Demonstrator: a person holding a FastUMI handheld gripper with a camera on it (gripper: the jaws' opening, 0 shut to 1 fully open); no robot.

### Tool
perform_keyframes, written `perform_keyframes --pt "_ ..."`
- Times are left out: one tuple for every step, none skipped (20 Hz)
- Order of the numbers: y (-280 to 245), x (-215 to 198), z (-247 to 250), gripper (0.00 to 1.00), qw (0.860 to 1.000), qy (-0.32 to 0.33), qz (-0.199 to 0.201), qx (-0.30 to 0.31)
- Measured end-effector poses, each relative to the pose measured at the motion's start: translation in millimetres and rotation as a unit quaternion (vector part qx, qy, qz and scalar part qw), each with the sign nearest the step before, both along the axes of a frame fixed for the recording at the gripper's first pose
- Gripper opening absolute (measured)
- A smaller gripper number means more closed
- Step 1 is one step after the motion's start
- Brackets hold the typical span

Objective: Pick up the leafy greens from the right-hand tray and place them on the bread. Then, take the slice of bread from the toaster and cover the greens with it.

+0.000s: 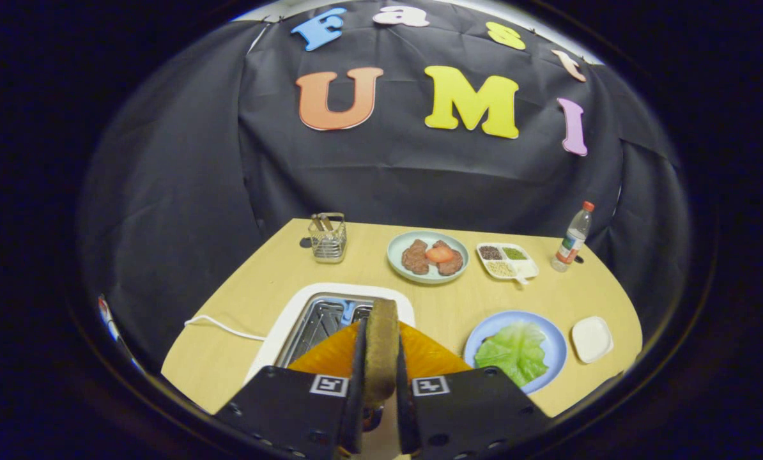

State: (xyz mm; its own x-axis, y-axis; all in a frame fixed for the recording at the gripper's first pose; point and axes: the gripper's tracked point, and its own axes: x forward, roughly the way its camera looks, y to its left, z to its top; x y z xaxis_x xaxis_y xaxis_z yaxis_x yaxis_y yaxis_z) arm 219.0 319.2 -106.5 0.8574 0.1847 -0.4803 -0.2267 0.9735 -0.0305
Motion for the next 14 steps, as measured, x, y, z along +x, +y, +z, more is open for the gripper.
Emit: perform_keyframes --pt "0.7 -3.1 -0.8 0.20 1.000 0.002 0.003 -0.007" --pt "2.1 -5.5 0.7 0.16 1.000 -0.001 0.005 -0.012" --pt "3.5 -8.7 2.6 0.12 1.000 0.000 0.007 -0.011" --pt "6.1 -11.0 2.0 0.12 1.000 0.002 0.011 -0.011" --pt "3.7 -13.1 4.5 0.12 1.000 0.003 0.005 -0.009" --pt "1.3 -15.4 7.3 0.12 1.000 0.006 -0.005 -0.003" --pt "2.2 -18.2 11.2 0.12 1.000 0.011 -0.006 0.008" --pt "3.0 -17.4 19.9 0.12 1.000 0.007 -0.007 0.012" --pt "-0.3 -16.9 30.1 0.12 1.000 0.001 -0.010 0.013" --pt "-0.7 -17.2 41.1 0.12 1.000 -0.005 -0.010 0.016" --pt "-1.6 -18.2 50.5 0.12 1.000 -0.012 -0.011 0.020" --pt "-3.8 -20.3 62.7 0.12 0.999 -0.021 -0.012 0.024" --pt "-5.9 -21.5 74.4 0.12 0.999 -0.029 -0.013 0.031" --pt "-8.9 -22.6 87.2 0.12 0.999 -0.036 -0.015 0.036"
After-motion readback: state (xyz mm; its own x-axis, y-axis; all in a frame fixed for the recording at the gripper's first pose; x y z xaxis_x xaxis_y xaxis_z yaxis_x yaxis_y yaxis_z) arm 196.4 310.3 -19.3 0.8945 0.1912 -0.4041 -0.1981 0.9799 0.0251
